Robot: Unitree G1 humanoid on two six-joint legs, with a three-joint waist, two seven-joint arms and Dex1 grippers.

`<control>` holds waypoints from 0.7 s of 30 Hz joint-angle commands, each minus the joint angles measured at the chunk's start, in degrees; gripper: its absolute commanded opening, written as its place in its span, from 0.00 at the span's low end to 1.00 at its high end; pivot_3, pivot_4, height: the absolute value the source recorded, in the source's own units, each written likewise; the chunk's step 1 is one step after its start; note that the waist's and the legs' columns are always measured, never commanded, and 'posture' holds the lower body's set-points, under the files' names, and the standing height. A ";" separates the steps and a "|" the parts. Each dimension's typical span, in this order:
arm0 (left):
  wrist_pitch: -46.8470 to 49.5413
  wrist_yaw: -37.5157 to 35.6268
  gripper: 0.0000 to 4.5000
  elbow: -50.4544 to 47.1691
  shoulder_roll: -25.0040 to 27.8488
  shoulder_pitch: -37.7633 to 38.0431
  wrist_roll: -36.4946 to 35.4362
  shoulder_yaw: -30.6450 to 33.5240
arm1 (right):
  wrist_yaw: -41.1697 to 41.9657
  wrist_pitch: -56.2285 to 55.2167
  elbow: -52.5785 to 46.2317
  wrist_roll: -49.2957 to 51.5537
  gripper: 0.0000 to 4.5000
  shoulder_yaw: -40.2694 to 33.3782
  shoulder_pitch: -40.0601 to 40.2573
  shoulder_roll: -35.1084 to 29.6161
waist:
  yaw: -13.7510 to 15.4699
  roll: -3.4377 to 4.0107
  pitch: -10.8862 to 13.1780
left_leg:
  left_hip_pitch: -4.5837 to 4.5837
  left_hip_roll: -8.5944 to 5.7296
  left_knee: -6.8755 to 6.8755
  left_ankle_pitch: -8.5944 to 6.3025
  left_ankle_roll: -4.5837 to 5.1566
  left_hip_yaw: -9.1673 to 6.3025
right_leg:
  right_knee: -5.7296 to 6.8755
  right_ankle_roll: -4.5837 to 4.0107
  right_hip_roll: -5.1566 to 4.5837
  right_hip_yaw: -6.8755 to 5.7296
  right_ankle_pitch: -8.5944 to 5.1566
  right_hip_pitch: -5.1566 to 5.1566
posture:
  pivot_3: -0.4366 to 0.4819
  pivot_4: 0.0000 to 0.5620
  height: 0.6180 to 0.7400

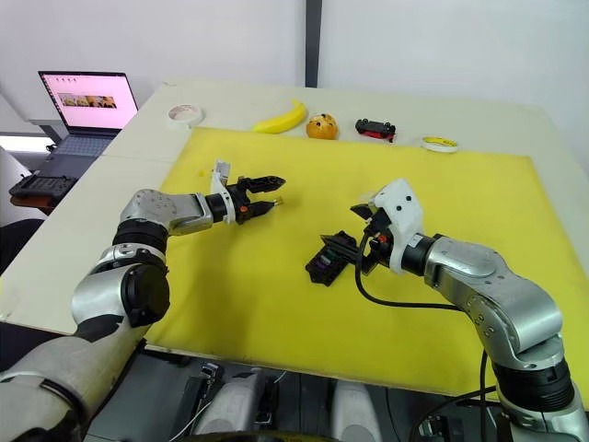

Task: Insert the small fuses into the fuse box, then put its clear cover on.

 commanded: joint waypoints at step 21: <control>-2.12 0.03 1.00 3.58 -1.60 -2.25 1.85 -1.35 | 0.69 -1.61 -1.79 -0.66 0.99 -1.11 0.27 -0.10 | 0.16 0.00 0.00 | -0.02 -0.02 0.00 -0.02 0.05 -0.01 | -0.03 0.00 0.00 -0.02 0.00 0.02 | 0.48 0.27 1.00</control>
